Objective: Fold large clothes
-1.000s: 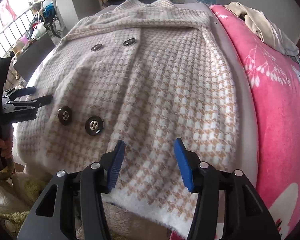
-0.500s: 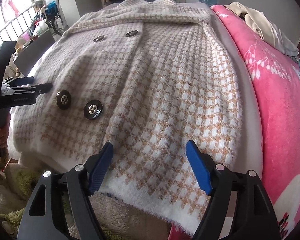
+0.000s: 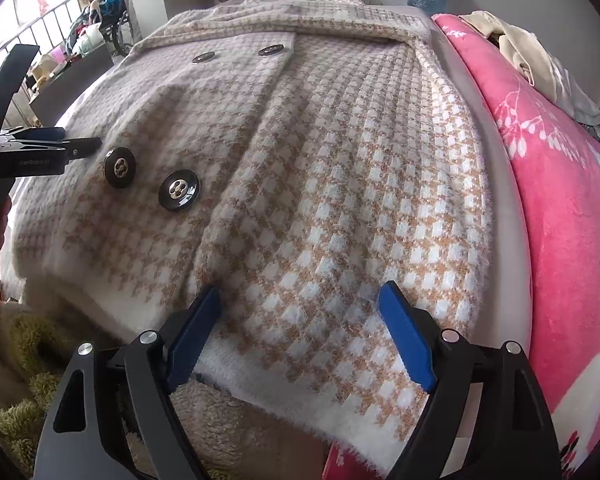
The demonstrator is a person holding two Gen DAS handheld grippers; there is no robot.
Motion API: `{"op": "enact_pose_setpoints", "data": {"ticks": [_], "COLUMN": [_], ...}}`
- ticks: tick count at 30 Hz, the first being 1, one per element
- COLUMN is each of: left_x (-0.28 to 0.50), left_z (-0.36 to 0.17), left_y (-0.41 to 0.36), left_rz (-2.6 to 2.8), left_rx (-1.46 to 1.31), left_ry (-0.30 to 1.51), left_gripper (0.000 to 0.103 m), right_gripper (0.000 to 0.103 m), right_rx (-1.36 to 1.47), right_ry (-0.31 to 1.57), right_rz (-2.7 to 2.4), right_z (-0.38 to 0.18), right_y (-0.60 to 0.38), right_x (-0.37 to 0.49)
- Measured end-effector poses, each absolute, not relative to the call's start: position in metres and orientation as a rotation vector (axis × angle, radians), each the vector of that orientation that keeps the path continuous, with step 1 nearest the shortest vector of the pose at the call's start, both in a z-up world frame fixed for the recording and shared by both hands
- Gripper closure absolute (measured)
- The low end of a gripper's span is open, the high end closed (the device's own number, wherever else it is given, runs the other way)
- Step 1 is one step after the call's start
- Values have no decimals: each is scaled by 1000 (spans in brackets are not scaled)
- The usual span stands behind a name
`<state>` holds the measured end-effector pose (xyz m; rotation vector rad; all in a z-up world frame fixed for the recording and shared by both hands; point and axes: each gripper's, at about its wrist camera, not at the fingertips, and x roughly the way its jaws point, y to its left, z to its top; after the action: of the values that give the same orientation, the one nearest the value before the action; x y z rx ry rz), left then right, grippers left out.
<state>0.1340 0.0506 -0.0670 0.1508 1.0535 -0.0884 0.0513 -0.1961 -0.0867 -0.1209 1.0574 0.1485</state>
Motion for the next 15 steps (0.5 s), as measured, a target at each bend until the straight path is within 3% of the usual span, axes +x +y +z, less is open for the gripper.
{"op": "enact_pose_setpoints", "data": {"ticks": [15], "left_x": [135], "left_z": [-67], "left_y": [50], "left_rz": [-85], "left_rx": [151], "left_ry": [1059], "left_gripper": [8], "right_gripper": [22], "right_rx": [-129], "right_ry": [1048], "right_rz": [150], "right_z": [-87], "right_y": [-195], "right_x": [50]}}
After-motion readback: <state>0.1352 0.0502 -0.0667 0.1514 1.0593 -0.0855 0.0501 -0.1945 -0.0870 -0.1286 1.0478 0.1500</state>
